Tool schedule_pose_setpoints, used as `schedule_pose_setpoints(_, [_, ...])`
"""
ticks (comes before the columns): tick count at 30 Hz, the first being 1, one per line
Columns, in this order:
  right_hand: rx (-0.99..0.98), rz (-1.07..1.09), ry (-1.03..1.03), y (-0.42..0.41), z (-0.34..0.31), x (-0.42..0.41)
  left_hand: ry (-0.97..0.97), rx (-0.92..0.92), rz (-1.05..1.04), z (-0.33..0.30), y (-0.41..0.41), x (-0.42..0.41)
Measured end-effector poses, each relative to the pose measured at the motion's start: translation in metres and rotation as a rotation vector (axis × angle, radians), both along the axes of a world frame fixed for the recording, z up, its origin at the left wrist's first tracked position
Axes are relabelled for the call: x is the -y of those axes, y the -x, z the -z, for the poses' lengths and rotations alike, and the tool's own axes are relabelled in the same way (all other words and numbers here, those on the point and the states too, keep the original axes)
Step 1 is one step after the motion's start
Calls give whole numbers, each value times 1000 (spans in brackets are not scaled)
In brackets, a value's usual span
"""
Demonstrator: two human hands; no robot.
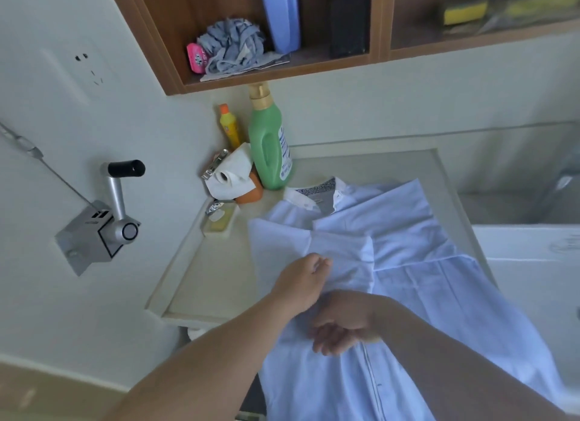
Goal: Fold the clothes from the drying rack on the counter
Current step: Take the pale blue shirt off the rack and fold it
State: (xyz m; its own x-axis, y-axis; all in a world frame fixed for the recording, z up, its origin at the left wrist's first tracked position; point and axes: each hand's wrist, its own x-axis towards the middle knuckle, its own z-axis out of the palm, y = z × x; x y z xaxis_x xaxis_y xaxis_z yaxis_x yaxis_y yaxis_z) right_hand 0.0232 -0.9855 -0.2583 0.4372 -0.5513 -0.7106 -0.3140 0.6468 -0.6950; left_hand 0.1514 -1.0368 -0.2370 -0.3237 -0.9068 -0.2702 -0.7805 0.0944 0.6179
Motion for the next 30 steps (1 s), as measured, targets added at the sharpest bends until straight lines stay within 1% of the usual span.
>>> schedule_pose_setpoints(2, [59, 12, -42, 28, -17, -2, 227, 154, -85, 14, -20, 4])
schedule_pose_setpoints(3, [119, 69, -34, 37, -24, 1, 277, 222, -137, 19, -29, 5])
schedule_pose_setpoints(4, [177, 143, -19, 41, -31, 4, 279, 265, -199, 24, -39, 6])
schedule_pose_setpoints(6, [263, 345, 27, 43, -41, 15, 177, 316, -291, 30, -57, 9])
schedule_pose_setpoints(7, [266, 456, 66, 42, -43, 23, 110, 334, -303, 30, -63, 9])
schedule_pose_setpoints(8, [230, 561, 128, 40, -42, 31, 51, 349, -301, 31, -69, 9])
schedule_pose_setpoints(9, [141, 650, 217, 36, -40, 41, 12, 347, -298, 30, -74, 7])
schedule_pose_setpoints(10, [-27, 694, 327, 35, -31, 51, -11, 330, -293, 29, -76, 6])
schedule_pose_setpoints(11, [-271, 639, 455, 36, -20, 61, -22, 311, -286, 28, -79, 4])
schedule_pose_setpoints(12, [-519, 501, 568, 37, -10, 66, -21, 306, -266, 28, -78, 2])
schedule_pose_setpoints(13, [-725, 325, 646, 38, 1, 68, -5, 316, -244, 28, -78, 0])
schedule_pose_setpoints(14, [-851, 185, 688, 38, 11, 67, 25, 330, -226, 29, -78, -1])
schedule_pose_setpoints(15, [-913, 95, 714, 37, 22, 65, 60, 341, -216, 30, -78, -2])
schedule_pose_setpoints(17, [-943, -20, 788, 35, 38, 61, 144, 348, -224, 30, -80, 1])
schedule_pose_setpoints(19, [-945, -70, 852, 35, 40, 59, 224, 358, -244, 28, -84, 6])
schedule_pose_setpoints(21, [-1011, -19, 898, 38, 37, 62, 226, 412, -283, 28, -87, 13])
schedule_pose_setpoints(23, [-1113, 30, 891, 45, 35, 63, 221, 515, -351, 26, -83, 20])
schedule_pose_setpoints(25, [-1186, 15, 844, 61, 40, 63, 276, 566, -337, 27, -68, 29])
schedule_pose_setpoints(26, [-1196, 5, 802, 71, 43, 62, 261, 549, -287, 28, -58, 34])
schedule_pose_setpoints(27, [-1192, 4, 767, 78, 46, 60, 197, 516, -227, 30, -50, 37])
schedule_pose_setpoints(28, [-1192, 13, 743, 86, 49, 58, 99, 494, -165, 31, -38, 41])
schedule_pose_setpoints(30, [-1201, 34, 721, 96, 52, 58, -70, 514, -79, 40, -16, 46])
